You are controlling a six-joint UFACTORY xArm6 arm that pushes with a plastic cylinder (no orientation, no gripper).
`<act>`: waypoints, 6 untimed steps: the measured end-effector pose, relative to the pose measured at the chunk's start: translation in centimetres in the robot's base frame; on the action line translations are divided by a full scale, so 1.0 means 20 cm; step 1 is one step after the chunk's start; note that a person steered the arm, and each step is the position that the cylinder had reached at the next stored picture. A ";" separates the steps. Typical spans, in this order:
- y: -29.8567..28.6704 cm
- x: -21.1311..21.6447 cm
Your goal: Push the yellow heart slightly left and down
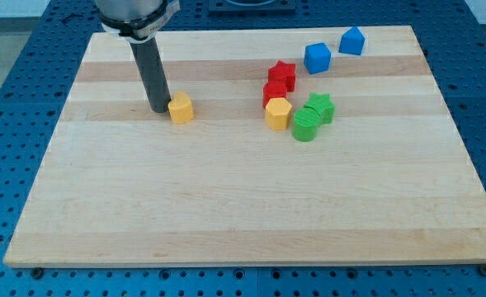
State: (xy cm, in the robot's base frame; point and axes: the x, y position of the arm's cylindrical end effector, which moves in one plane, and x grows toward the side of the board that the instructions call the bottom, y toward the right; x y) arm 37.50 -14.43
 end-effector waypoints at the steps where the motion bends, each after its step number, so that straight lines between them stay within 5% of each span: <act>1: 0.03 -0.11; 6: 0.19 0.11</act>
